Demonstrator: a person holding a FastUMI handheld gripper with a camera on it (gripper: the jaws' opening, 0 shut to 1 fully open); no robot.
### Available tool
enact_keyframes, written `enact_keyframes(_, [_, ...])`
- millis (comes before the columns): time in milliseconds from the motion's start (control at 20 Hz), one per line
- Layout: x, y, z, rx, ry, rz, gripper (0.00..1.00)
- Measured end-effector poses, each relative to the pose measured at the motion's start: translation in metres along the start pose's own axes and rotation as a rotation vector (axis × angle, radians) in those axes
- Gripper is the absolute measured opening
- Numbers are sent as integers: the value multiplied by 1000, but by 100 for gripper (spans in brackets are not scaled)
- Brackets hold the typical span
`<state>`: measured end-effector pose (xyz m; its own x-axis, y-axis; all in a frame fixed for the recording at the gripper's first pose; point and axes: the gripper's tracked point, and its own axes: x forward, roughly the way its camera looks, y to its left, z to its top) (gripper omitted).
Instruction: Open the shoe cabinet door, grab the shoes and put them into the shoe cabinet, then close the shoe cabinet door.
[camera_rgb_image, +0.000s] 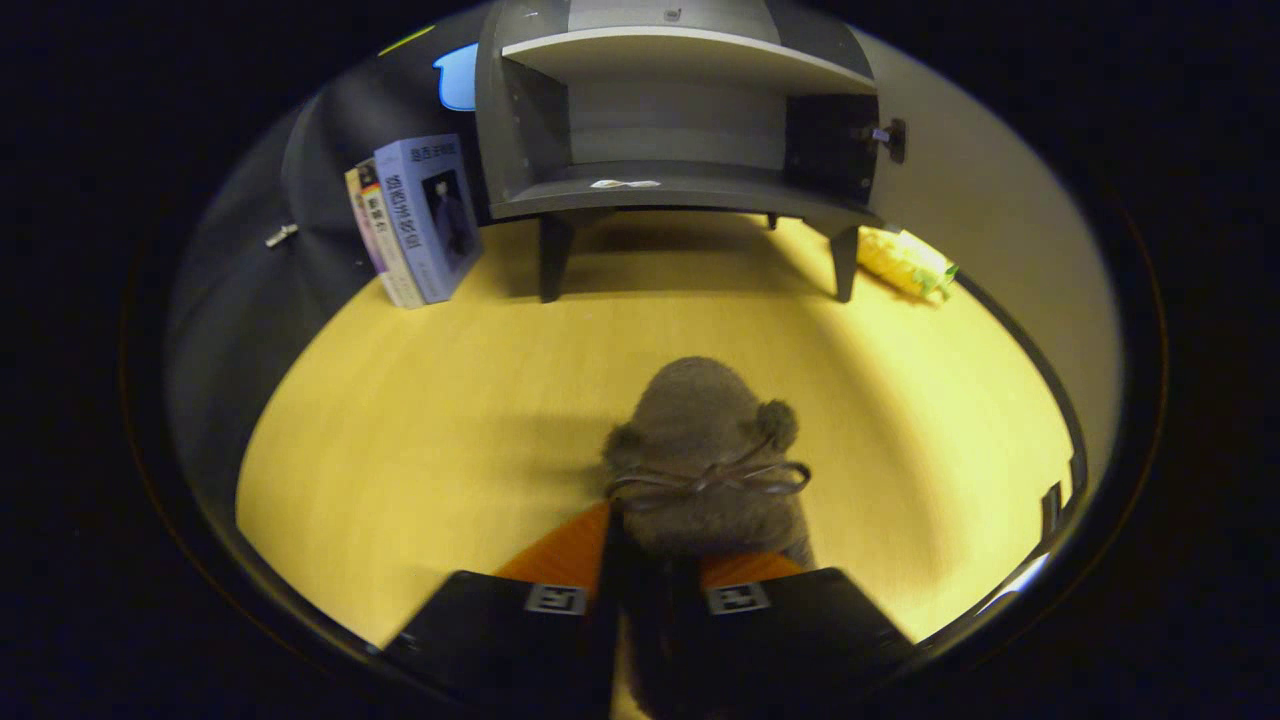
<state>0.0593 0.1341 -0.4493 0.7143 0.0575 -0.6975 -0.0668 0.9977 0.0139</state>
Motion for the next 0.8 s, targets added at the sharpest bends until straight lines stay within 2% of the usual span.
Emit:
enact_keyframes(50, [2,2,4,-1,-19,1,22])
enact_keyframes(150, [3,4,6,-5,-27,21,8])
enact_keyframes(450, [-37,-15,46,10,-61,35,8])
enact_keyframes(600, [-70,-24,89,-2,-114,48,8])
enact_keyframes(800, [-122,-23,163,-8,-192,109,8])
